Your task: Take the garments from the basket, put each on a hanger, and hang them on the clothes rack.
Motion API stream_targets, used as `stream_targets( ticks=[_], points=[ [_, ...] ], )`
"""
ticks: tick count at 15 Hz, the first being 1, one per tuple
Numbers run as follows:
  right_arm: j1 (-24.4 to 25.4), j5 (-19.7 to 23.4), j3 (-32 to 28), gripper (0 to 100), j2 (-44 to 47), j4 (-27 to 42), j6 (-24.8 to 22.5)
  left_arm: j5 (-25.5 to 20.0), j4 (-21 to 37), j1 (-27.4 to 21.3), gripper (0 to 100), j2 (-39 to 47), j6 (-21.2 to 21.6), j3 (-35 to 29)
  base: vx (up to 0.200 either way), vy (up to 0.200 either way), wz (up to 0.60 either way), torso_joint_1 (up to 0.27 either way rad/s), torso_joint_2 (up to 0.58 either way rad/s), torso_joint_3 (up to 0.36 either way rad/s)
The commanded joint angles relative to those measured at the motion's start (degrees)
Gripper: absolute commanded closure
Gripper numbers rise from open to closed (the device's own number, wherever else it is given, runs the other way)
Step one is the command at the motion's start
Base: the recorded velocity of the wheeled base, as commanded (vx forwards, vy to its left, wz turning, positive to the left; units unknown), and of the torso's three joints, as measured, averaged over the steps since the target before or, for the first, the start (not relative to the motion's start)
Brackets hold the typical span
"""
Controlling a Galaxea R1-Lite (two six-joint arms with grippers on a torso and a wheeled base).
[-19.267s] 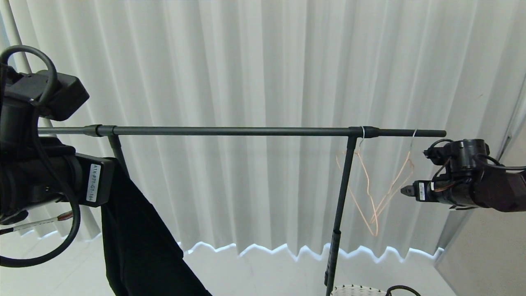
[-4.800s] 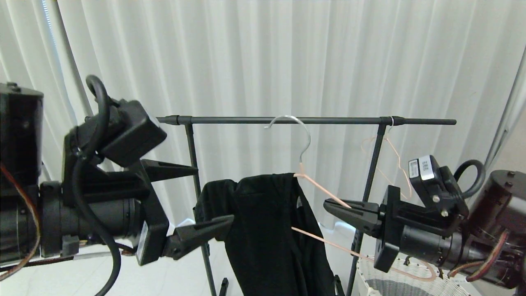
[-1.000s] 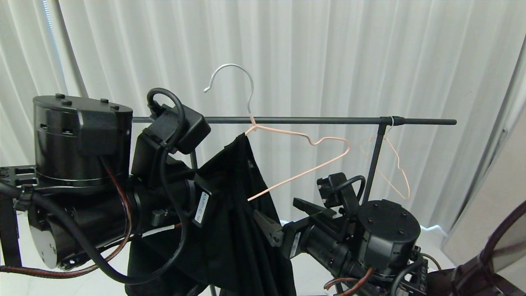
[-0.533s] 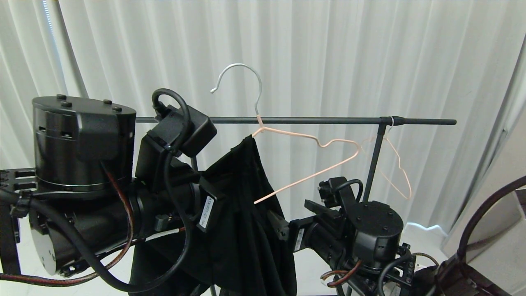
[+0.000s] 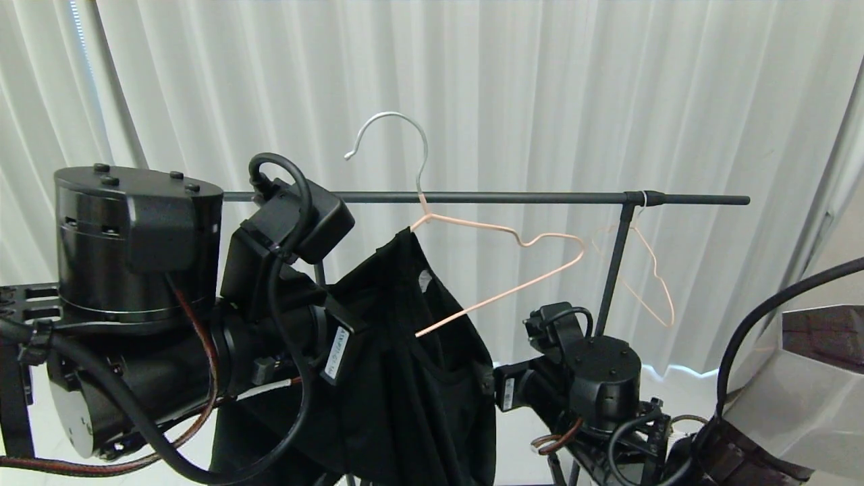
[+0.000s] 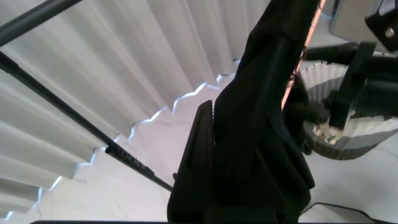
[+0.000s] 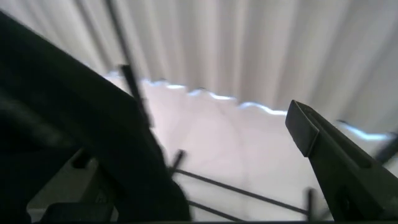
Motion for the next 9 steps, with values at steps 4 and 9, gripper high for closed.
stream_targets(
  ticks=[4, 9],
  points=[
    [-6.87, 0.47, 5.42, 0, -1.99, 0.01, -3.61, 4.98, -0.21, 0.13, 100, 0.98, 0.01, 1.03, 0.0, 0.0, 0.0, 0.0, 0.0, 0.0],
    [-18.47, 9.0, 8.93, 0, -4.71, 0.01, -6.86, 4.98, -7.33, 0.83, 100, -1.31, 0.36, 10.17, 0.0, 0.0, 0.0, 0.0, 0.0, 0.0]
  ],
)
